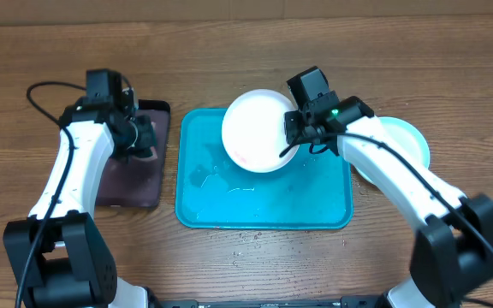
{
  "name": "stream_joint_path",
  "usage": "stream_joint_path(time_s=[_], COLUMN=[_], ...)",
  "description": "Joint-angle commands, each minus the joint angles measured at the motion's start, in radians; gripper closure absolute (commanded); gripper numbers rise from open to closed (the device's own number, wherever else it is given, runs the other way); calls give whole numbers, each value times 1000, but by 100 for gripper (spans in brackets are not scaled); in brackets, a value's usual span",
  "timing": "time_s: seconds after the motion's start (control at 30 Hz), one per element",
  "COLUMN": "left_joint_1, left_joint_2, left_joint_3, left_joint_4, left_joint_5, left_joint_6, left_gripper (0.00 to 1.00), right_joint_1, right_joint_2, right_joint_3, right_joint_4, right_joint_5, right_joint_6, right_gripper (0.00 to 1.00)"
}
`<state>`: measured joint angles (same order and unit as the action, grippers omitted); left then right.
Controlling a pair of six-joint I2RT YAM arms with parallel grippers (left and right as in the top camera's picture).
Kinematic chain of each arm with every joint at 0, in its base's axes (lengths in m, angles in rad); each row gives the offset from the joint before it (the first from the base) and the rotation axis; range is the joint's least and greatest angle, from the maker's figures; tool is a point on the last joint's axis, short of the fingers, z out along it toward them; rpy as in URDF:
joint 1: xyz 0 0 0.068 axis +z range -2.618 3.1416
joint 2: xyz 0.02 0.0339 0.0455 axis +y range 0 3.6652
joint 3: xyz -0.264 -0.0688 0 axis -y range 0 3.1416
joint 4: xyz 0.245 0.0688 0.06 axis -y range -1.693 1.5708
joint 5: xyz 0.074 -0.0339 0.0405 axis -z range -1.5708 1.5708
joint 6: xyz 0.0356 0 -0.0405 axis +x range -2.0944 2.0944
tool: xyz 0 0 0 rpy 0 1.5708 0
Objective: Clean dirty plates on tray and stack at the side
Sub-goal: 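Return the sponge with the left gripper to the black tray, then lift the white plate with the right gripper and carry it right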
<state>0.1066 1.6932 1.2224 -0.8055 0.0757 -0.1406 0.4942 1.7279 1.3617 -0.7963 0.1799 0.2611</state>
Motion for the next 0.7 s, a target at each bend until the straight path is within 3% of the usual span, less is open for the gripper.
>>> stream_joint_path(time_s=[0.0, 0.33, 0.53, 0.67], left_joint_1=[34, 50, 50, 50], left_joint_2=[-24, -24, -24, -24], left_joint_3=[-55, -151, -153, -153], left_joint_4=[49, 176, 177, 178], left_joint_5=[45, -78, -83, -83], left_joint_6=[90, 101, 100, 100], left_gripper=[96, 91, 61, 48], right_joint_1=[66, 240, 306, 328], right_joint_2=[-65, -69, -69, -69], right_joint_3=[33, 33, 33, 33], right_joint_4=[17, 79, 136, 150], right_joint_5=[290, 773, 918, 985], right_joint_6=[-35, -132, -192, -191], right_gripper=[96, 96, 96, 96])
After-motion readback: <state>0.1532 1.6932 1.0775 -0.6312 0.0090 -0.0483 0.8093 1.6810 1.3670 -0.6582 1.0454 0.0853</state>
